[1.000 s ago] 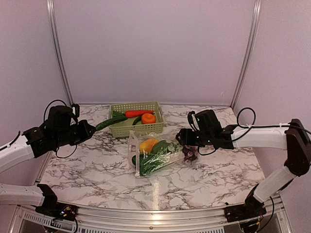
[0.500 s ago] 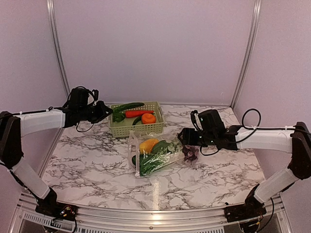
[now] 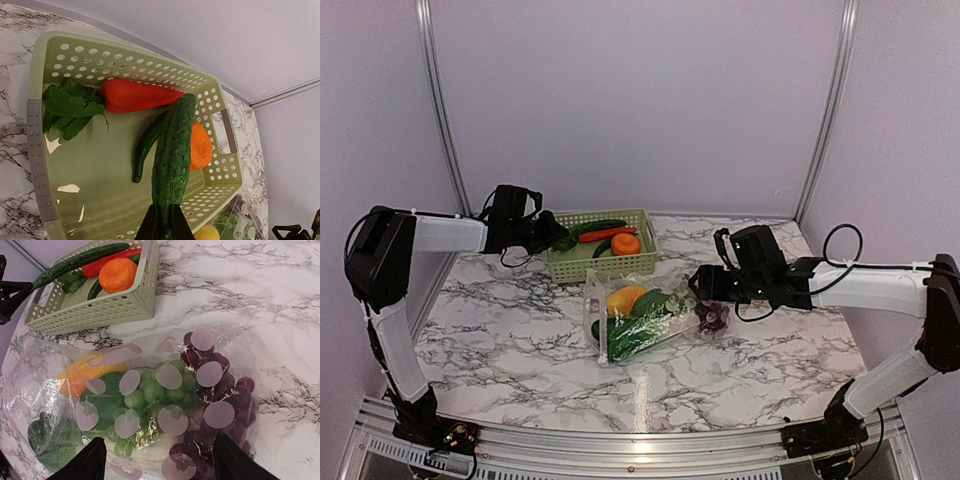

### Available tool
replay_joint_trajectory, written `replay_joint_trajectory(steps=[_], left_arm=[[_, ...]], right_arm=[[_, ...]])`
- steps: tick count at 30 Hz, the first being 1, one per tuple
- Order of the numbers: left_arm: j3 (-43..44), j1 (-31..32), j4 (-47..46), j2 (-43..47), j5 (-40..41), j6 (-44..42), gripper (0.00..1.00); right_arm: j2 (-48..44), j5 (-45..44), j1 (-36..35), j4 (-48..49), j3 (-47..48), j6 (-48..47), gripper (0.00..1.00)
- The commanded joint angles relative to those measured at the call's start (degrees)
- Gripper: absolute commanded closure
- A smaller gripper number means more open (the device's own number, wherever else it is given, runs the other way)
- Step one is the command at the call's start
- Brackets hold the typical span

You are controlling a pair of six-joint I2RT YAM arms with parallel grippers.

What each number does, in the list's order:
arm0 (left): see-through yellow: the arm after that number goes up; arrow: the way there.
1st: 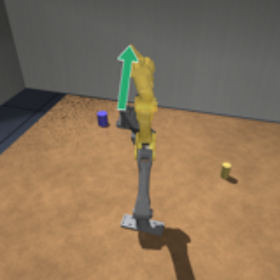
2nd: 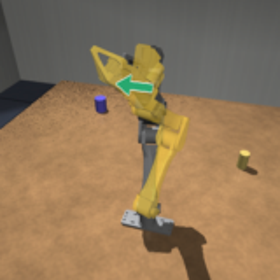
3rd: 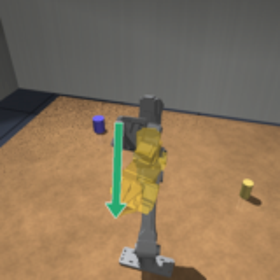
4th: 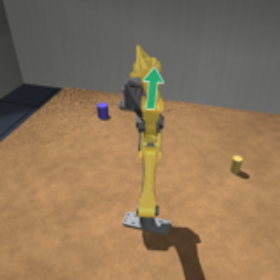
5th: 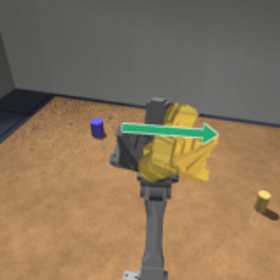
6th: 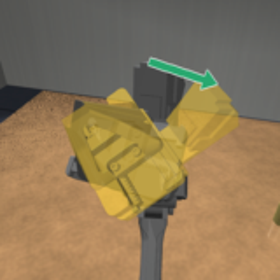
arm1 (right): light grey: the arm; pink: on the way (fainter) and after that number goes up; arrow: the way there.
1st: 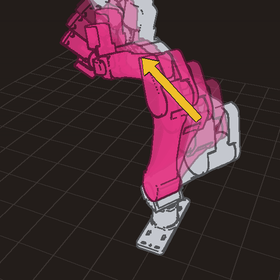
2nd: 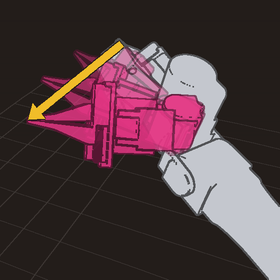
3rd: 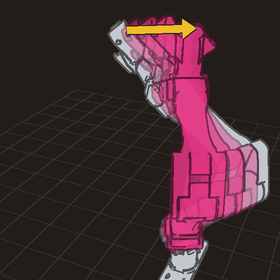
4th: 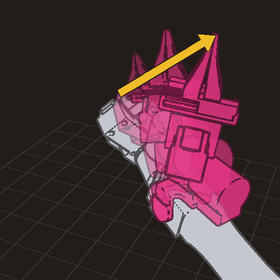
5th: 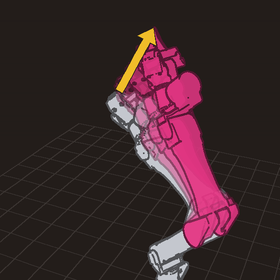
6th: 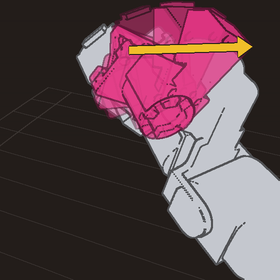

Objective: Open the zip-top bag and remove the fake food
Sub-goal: Place the fake vegetable in the bin, then adjust the fake vegetable in the zipper food storage bag.

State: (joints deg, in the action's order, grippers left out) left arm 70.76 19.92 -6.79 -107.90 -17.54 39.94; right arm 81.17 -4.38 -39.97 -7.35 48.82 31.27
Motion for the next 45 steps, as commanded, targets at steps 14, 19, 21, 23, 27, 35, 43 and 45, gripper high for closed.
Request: replay_joint_trajectory(steps=[14, 19, 21, 23, 27, 35, 43, 45], left_arm=[[-0.1, -0.5, 5.7, 2.9, 2.3, -4.0, 0.60], [-4.4, -0.4, 6.6, 8.3, 2.8, -5.0, 0.56], [-6.6, -0.3, 6.6, 10.7, 2.7, -5.0, 0.55], [-8.6, 0.1, 6.7, 12.9, 2.8, -5.0, 0.54], [-14.0, 1.9, 6.6, 18.2, 2.9, -4.5, 0.59], [-24.6, 9.6, 6.7, 26.5, 3.0, -3.0, 0.70], [-31.9, 19.2, 1.6, 27.7, 2.6, 1.9, 0.68], [-32.3, 20.8, 0.1, 26.8, 2.6, 2.8, 0.66]], right_arm=[[-1.3, -0.4, -0.5, -1.9, 1.8, -1.5, 0.28], [-1.3, -0.2, -0.5, -1.6, 1.5, -1.5, 0.26], [-1.1, 0.0, -0.5, -1.4, 1.5, -1.5, 0.26], [-0.8, 0.2, -0.5, -1.3, 1.6, -1.5, 0.26], [-0.4, 0.5, -0.6, -1.1, 1.7, -1.5, 0.26], [1.2, 0.6, -0.8, -1.3, 2.2, -1.9, 0.26], [2.8, 0.6, -1.2, -0.9, 2.9, -1.7, 0.26], [3.2, 0.5, -1.5, -0.9, 3.0, -1.5, 0.26]])
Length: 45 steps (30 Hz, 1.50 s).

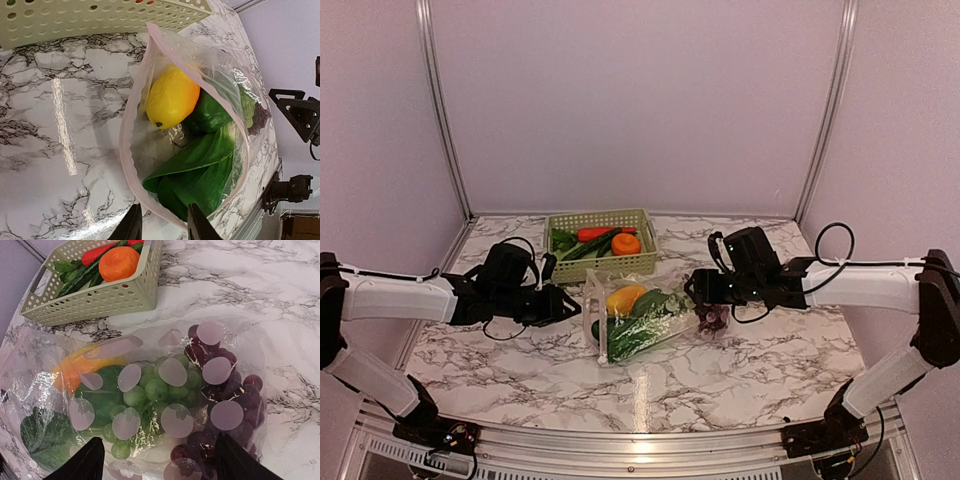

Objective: Open the zip-top bag and remove the fake food
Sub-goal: Adjust the fake vegetable in the zipper food storage bag.

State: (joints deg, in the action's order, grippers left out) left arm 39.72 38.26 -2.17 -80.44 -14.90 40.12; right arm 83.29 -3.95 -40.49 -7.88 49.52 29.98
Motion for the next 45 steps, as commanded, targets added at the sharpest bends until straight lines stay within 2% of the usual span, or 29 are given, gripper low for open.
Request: replay_joint_trajectory(steps=[1, 23, 36, 39, 45], left_arm=[[-1.3, 3.0, -5.2, -1.3, -0.1, 3.1, 0.66], [2.6, 8.6, -17.0, -14.1, -5.2, 7.2, 0.56], [6.2, 10.4, -18.7, -18.9, -10.8, 7.1, 0.49], [6.9, 10.6, -18.4, -19.6, -11.7, 7.1, 0.56], [7.0, 10.7, -17.2, -18.7, -10.6, 7.3, 0.88]], right_arm=[[1.2, 0.0, -1.2, -0.3, 2.4, -0.2, 0.26], [-3.6, -1.8, -1.7, -2.1, -3.1, 2.4, 0.26], [-2.8, -4.0, -1.8, -3.9, -4.6, 3.0, 0.25], [-2.0, -3.8, -1.8, -3.0, -5.2, 3.4, 0.25], [-2.3, -6.5, -1.8, -4.5, -5.3, 4.1, 0.24]])
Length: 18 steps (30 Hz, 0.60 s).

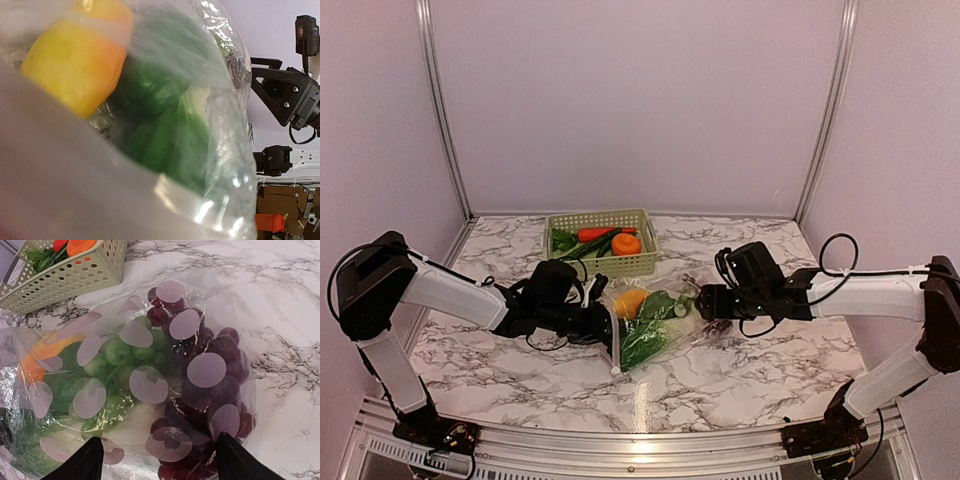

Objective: Open the zip-top bag and remove the fake food
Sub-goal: Adjust the fake vegetable in the zipper food storage bag.

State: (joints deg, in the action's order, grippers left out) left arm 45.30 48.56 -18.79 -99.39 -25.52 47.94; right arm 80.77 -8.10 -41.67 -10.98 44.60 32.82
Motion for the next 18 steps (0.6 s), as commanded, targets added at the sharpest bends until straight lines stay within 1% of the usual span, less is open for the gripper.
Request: replay_joint_trajectory(steps=[1, 4, 6, 10, 15, 18], left_arm=[[1.4, 0.5, -0.1, 0.6, 0.4, -0.7, 0.91], [1.5, 0.4, 1.8, 1.4, 2.1, -1.2, 0.98], [1.4, 0.4, 2.9, 2.1, 3.1, -1.4, 1.00], [1.1, 0.4, 4.7, 4.5, 4.9, -2.1, 1.00], [1.4, 0.5, 5.9, 6.4, 5.6, -3.1, 1.00], [1.8, 0.7, 6.4, 6.7, 5.6, -3.6, 1.00]], right_arm=[[-0.2, -3.2, -0.6, -1.9, -0.4, 1.3, 0.24], [-2.3, -4.6, 0.0, -3.5, -0.8, 1.3, 0.22], [-3.8, -4.6, 0.7, -3.8, -1.5, 1.4, 0.22], [-5.6, -3.5, 2.0, -3.2, -3.2, 1.5, 0.23], [-5.9, -0.6, 2.2, -0.3, -4.6, 1.7, 0.31], [-5.2, 1.1, 2.3, 2.5, -5.2, 1.8, 0.33]])
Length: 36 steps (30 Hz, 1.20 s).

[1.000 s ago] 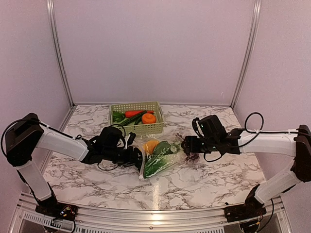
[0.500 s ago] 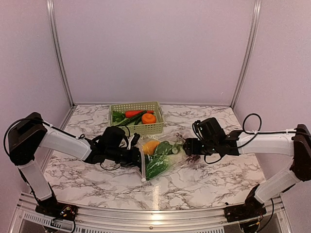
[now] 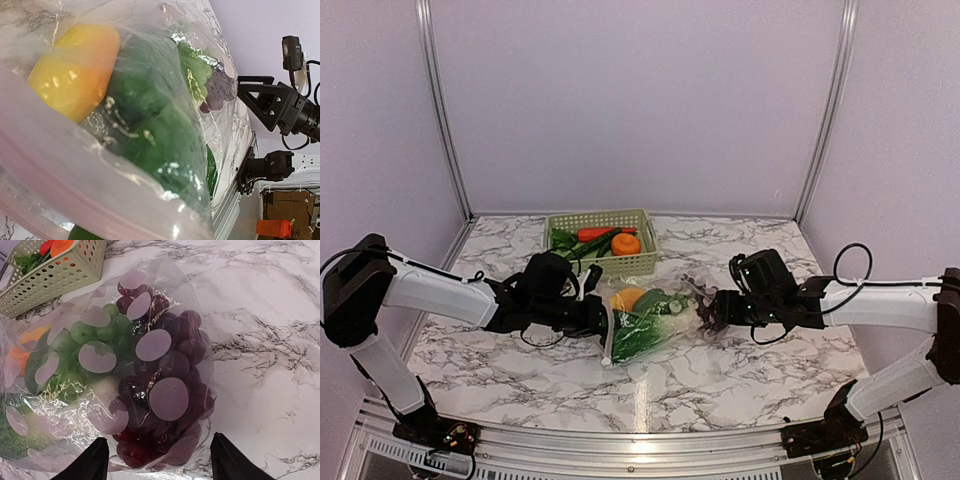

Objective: Open the zip-top bag and remove the fake food
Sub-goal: Adjust the fake vegetable in the zipper food storage bag.

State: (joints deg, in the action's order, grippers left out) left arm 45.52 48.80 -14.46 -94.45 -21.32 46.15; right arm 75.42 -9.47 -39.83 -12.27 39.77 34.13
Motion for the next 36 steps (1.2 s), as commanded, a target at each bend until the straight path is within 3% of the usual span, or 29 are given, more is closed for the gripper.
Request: replay_joint_trajectory(steps=[1, 10, 25, 36], left_arm=[[1.7, 0.4, 2.3, 1.7, 1.4, -2.0, 1.00], [2.6, 0.6, 3.4, 2.2, 2.2, -2.6, 1.00], [3.1, 0.8, 6.4, 4.1, 5.2, -3.8, 1.00], [2.3, 0.7, 10.0, 10.3, 13.7, -6.9, 1.00]], right_arm=[[0.6, 3.1, 0.4, 4.7, -0.3, 0.5, 0.33], [3.2, 3.4, 0.4, 6.2, 1.0, 1.0, 0.46], [2.7, 0.8, 0.6, 4.1, 1.7, 1.4, 0.99], [2.0, -2.6, 0.6, 1.8, 1.0, 1.0, 1.00]])
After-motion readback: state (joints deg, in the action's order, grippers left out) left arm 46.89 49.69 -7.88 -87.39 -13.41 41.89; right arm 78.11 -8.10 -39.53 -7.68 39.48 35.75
